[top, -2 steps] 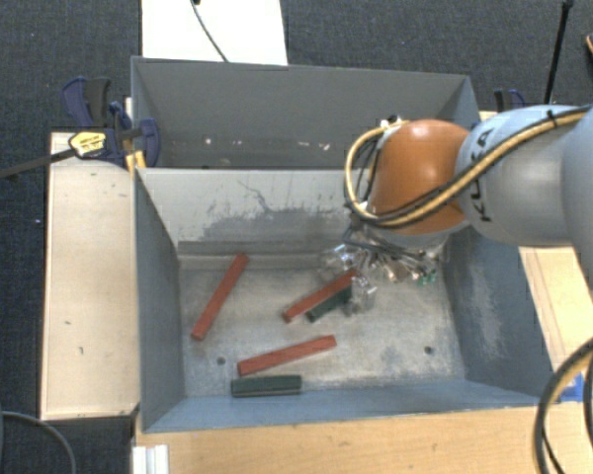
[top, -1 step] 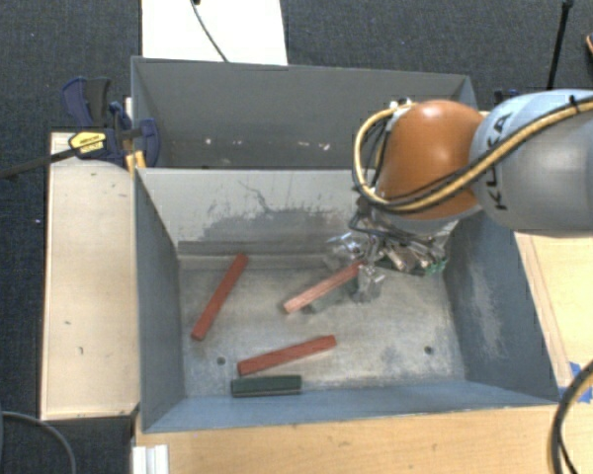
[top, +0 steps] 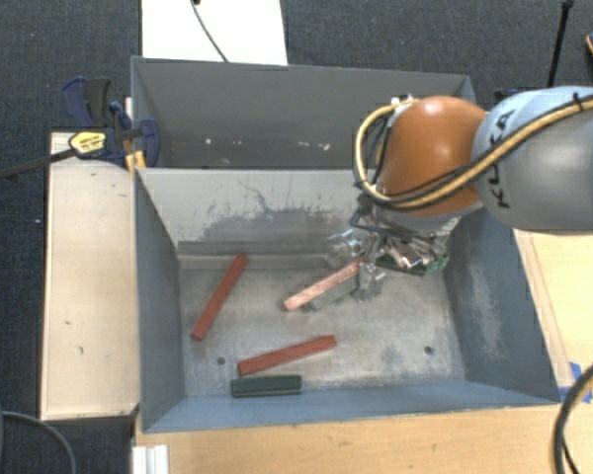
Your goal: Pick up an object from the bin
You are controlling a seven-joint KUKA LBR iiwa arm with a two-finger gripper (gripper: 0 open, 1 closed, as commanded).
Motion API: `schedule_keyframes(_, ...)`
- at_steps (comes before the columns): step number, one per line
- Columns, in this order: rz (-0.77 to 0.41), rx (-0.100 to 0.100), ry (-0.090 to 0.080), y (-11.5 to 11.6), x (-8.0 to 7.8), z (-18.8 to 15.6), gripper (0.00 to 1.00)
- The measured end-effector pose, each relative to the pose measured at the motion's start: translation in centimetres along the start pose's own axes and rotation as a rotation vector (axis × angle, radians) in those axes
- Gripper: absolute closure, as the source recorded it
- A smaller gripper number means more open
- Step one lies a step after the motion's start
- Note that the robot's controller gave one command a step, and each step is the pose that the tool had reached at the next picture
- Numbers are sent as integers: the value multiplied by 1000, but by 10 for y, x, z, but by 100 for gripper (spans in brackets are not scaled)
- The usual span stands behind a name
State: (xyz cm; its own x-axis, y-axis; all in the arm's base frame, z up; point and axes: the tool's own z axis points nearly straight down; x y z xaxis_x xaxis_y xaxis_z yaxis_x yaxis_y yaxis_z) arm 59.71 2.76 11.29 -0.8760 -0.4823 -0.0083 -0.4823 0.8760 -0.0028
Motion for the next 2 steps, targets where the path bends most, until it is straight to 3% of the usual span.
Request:
schedule_keyframes(1, 2, 0, 0, 0, -2, -28, 100)
schedule_keyframes(2, 4, 0, -1, -1, -3, -30, 100)
